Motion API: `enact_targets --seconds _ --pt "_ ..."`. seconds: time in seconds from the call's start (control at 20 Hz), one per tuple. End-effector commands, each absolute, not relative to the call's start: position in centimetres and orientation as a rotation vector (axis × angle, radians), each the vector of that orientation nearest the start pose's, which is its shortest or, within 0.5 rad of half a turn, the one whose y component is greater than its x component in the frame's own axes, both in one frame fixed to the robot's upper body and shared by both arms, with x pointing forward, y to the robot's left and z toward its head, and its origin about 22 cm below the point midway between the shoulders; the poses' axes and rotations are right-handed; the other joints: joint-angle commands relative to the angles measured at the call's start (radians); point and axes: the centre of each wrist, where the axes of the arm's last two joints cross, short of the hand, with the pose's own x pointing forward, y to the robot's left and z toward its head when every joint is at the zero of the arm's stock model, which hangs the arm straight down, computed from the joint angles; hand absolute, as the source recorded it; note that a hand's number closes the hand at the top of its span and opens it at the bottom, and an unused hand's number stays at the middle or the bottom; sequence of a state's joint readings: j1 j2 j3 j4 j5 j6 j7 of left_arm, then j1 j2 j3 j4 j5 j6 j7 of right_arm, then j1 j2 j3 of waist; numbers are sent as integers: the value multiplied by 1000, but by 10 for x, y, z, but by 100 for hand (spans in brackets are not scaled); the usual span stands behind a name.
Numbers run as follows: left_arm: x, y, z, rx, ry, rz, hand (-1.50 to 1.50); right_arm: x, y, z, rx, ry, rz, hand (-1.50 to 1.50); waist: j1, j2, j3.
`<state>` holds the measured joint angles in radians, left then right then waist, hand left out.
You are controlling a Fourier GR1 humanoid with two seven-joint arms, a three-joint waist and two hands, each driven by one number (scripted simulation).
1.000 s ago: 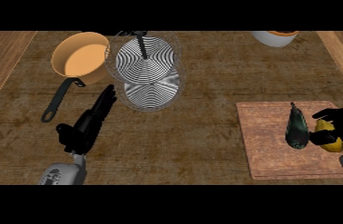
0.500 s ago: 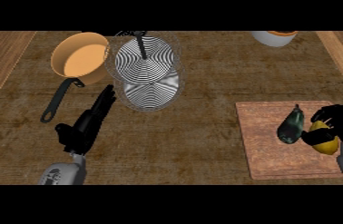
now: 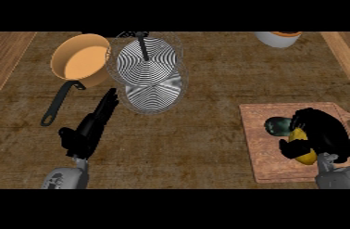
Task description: Pick the lemon from the cutting board and place it in the tiered basket
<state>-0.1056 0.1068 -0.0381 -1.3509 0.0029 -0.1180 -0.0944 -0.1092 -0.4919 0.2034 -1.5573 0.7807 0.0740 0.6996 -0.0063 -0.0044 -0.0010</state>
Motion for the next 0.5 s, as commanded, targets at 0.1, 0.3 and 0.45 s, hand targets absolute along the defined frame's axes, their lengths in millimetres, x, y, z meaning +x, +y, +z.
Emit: enact_targets --seconds 0.1,0.3,0.45 --pt "255 247 -28 -55 -1534 -222 0 236 -238 83 -958 -1150 662 150 -7 -4 0" --pt "269 237 -14 -78 -1532 -221 0 241 -215 128 -879 -1376 541 150 2 -1 1" --pt "271 227 -9 -67 -1531 -223 0 225 -195 169 -914 -1490 524 150 5 -2 0"
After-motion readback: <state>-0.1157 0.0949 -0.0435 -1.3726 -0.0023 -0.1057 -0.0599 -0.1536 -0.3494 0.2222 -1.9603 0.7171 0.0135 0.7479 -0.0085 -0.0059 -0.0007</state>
